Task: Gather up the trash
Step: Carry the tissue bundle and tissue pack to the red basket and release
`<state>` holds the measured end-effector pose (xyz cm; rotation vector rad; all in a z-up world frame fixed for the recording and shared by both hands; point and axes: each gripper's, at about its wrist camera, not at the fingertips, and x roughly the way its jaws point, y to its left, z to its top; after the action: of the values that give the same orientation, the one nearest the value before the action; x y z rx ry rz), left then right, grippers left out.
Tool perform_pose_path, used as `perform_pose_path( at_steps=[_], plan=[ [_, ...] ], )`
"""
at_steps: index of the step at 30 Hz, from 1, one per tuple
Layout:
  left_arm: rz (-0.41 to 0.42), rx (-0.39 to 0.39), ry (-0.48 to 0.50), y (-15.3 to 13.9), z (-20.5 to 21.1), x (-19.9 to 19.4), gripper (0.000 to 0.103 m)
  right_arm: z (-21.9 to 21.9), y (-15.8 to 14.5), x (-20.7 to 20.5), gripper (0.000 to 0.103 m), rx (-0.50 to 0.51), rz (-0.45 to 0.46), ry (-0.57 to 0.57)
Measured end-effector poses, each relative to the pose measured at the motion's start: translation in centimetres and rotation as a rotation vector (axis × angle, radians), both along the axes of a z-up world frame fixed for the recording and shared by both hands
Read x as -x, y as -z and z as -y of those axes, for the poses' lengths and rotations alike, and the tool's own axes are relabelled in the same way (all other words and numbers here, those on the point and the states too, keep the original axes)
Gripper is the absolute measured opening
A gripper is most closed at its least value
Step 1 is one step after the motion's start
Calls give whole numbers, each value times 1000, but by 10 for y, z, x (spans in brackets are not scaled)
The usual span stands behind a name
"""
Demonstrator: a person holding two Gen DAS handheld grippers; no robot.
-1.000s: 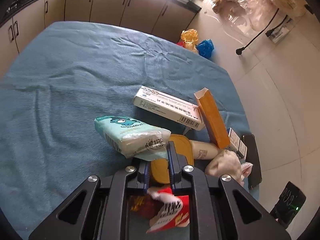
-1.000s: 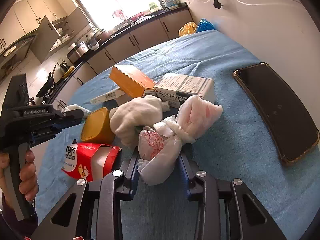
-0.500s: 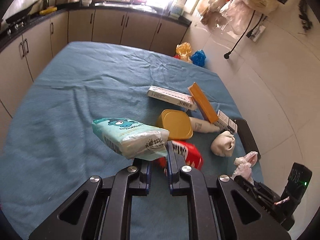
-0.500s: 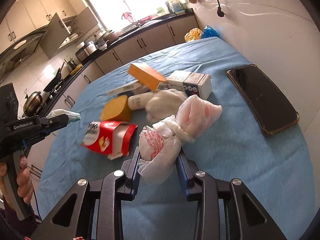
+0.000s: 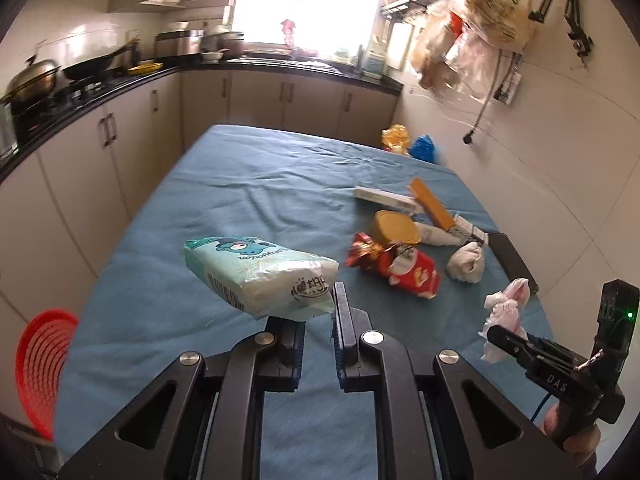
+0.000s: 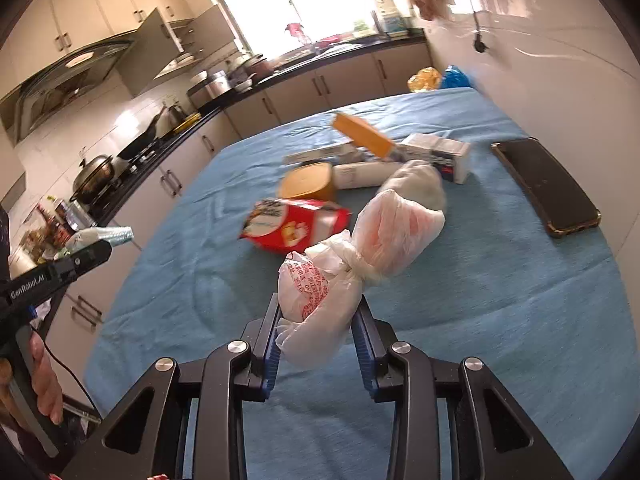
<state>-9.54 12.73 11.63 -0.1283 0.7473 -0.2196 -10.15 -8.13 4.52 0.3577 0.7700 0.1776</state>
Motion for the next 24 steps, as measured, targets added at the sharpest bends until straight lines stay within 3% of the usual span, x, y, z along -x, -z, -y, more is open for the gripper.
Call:
perform_pose_path(
  at_steps=[10,24],
  plan=[
    [21,-51,-239,7,-94,63,12,-80,-13,10,35,31,33,-146],
    [-21,-105,-500,43,-226,106,12,-270,-14,-9,35,48,42,-493]
  ],
)
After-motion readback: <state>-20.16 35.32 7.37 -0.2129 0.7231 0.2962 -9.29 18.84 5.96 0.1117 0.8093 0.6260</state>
